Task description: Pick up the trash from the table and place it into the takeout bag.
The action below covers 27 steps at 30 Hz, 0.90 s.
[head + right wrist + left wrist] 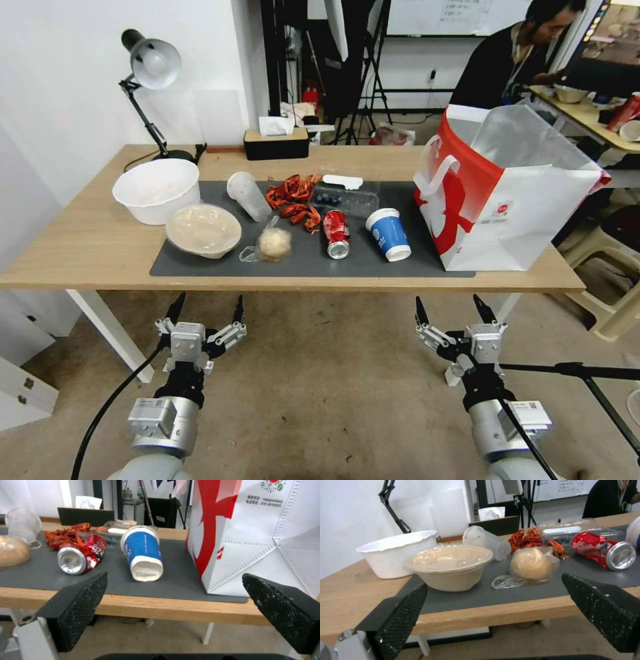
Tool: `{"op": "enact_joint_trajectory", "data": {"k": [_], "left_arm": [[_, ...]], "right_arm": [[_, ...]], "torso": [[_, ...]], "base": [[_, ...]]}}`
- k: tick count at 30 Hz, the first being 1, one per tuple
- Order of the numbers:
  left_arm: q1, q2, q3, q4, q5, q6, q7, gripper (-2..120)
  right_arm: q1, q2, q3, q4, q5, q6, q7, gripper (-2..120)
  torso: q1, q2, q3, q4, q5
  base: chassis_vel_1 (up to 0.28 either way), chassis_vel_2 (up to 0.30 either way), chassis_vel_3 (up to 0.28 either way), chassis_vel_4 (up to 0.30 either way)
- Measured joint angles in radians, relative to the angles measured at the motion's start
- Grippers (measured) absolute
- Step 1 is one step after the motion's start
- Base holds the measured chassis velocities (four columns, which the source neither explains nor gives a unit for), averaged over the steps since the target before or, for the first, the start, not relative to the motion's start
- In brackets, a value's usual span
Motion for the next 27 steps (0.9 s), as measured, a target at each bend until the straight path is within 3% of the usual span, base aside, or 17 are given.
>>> {"op": "enact_joint_trajectory", "data": {"k": [27], "left_arm": [[0.0, 0.0, 0.0, 0.0, 0.0, 0.0, 0.0, 100]], "right_arm": [[0.0, 0.0, 0.0, 0.0, 0.0, 0.0, 0.0, 100]], "torso": [[0.0, 0.0, 0.0, 0.0, 0.0]], "base": [[0.0, 0.0, 0.0, 0.0]]}}
